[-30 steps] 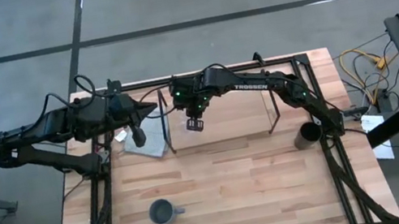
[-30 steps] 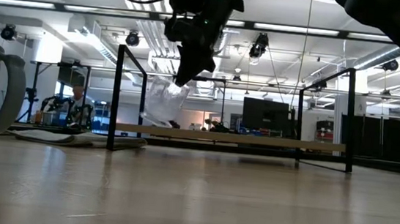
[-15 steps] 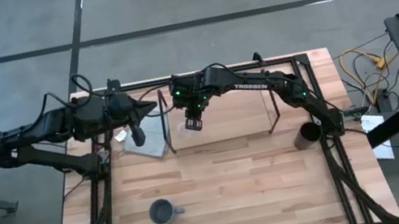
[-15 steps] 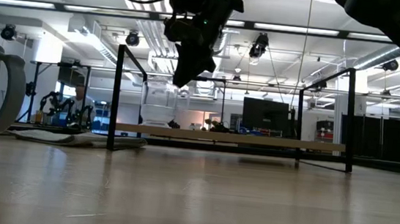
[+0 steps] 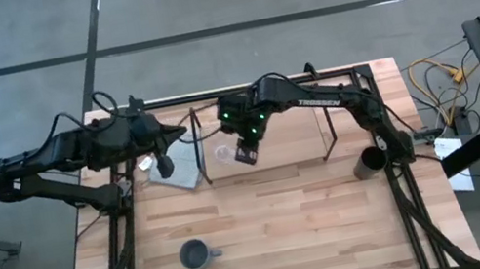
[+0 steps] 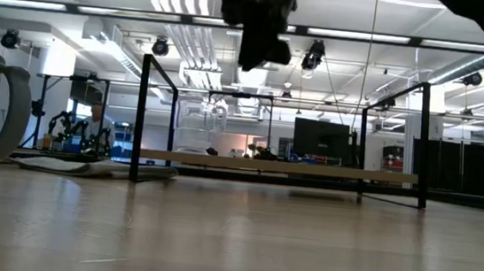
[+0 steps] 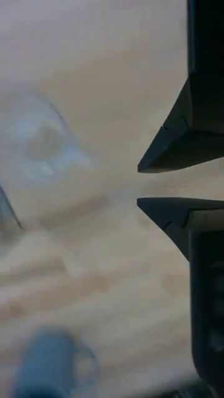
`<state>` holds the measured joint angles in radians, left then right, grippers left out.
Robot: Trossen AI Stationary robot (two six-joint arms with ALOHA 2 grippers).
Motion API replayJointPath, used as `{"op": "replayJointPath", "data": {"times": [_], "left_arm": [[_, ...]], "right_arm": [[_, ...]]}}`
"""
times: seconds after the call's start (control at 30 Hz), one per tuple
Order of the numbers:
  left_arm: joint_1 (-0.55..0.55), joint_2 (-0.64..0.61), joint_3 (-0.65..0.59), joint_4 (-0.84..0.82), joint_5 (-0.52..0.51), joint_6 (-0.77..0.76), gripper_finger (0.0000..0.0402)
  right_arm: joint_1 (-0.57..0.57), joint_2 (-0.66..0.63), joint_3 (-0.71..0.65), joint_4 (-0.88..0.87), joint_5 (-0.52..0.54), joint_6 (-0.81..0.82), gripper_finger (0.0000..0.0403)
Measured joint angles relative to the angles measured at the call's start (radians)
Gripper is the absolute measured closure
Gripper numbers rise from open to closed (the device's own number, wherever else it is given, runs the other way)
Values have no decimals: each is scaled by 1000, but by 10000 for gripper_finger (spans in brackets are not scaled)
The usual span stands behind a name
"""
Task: Stack small to large cups/mugs on shelf
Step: Put the blue mug on the shelf
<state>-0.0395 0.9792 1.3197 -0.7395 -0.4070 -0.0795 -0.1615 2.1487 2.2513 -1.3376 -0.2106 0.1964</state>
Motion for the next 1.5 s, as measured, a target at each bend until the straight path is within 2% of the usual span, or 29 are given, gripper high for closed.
{"op": "replayJointPath", "data": {"times": [0.07, 0.27, 0.37, 0.47, 0.67, 0.83, 0.93, 1.1, 1.37, 1.5], "left_arm": [[0, 1, 0, -55, 28, -86, 401], [-21, 4, -1, -238, 266, -314, 401], [-55, 15, -1, -318, 276, -355, 401], [-98, 38, -1, -369, 289, -359, 401], [-255, 126, -6, -434, 436, -351, 401], [-418, 221, -17, -430, 436, -390, 401], [-473, 286, -18, -426, 402, -437, 401], [-501, 385, -18, -417, 383, -446, 401], [-501, 532, -18, -395, 375, -541, 401], [-497, 586, -12, -362, 424, -531, 401]], "right_arm": [[33, -22, 0, -47, -20, 27, 337], [156, -74, -1, -162, -24, 40, 333], [219, -106, -1, -159, -4, 40, 333], [277, -135, -1, -157, 97, 40, 335], [362, -214, -1, -157, 312, 167, 329], [413, -274, -4, -158, 476, 271, 322], [439, -304, -5, -156, 524, 288, 321], [459, -326, -6, -154, 526, 327, 326], [497, -330, -6, -155, 526, 326, 333], [516, -330, -6, -156, 526, 326, 331]]}}
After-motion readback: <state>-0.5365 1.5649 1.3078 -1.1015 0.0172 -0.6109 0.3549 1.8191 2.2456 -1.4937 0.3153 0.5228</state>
